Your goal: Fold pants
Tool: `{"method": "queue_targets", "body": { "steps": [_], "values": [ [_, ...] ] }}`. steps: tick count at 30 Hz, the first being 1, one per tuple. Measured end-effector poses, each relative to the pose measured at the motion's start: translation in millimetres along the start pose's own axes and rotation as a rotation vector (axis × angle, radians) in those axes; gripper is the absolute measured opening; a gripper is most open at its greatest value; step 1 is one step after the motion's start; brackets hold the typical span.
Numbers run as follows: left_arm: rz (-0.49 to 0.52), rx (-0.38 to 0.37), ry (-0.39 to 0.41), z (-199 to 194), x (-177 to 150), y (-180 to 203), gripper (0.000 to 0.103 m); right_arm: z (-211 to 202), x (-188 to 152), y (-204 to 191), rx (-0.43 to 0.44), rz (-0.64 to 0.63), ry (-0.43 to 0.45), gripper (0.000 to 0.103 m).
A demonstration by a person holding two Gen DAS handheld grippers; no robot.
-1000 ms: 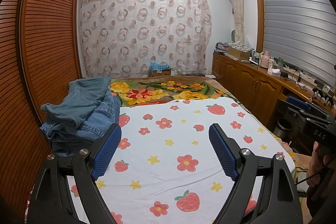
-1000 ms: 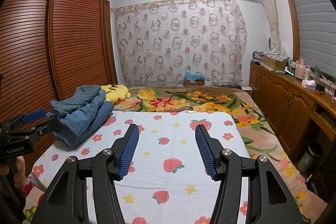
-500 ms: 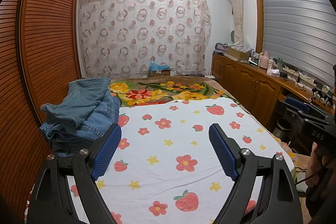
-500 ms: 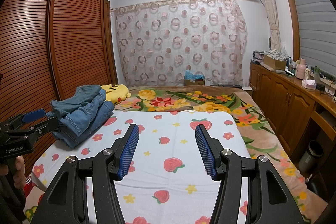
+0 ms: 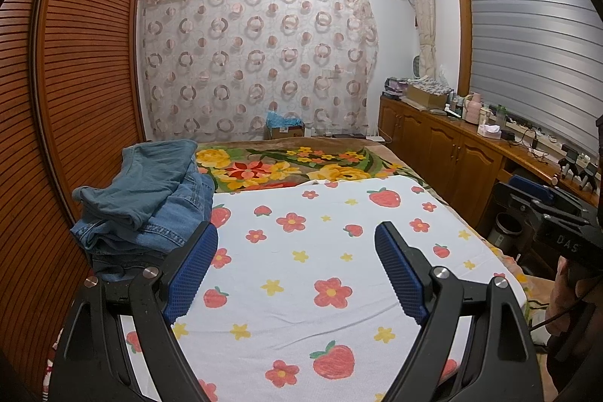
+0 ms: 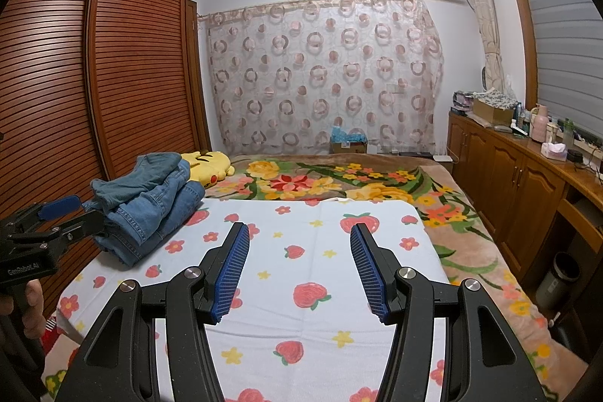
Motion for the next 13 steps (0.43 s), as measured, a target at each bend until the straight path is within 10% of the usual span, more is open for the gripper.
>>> {"method": "queue_targets", "body": {
  "steps": [13],
  "values": [
    [-0.001, -0.001, 0.0, 1.0, -1.5, -0.4, 0.086, 0.0, -0.4, -0.4, -0.001, 0.0, 0.0, 0.058]
  ]
}}
Point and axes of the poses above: each gripper's, at about its wrist camera, not at the fingertips, and z roughly the way its jaws point, y to its right, x to its top, the point moved 1 cm from there along z, roughly the way its jaws point, and after that the axes turned 3 degrees about -x, right-handed, at the moved point
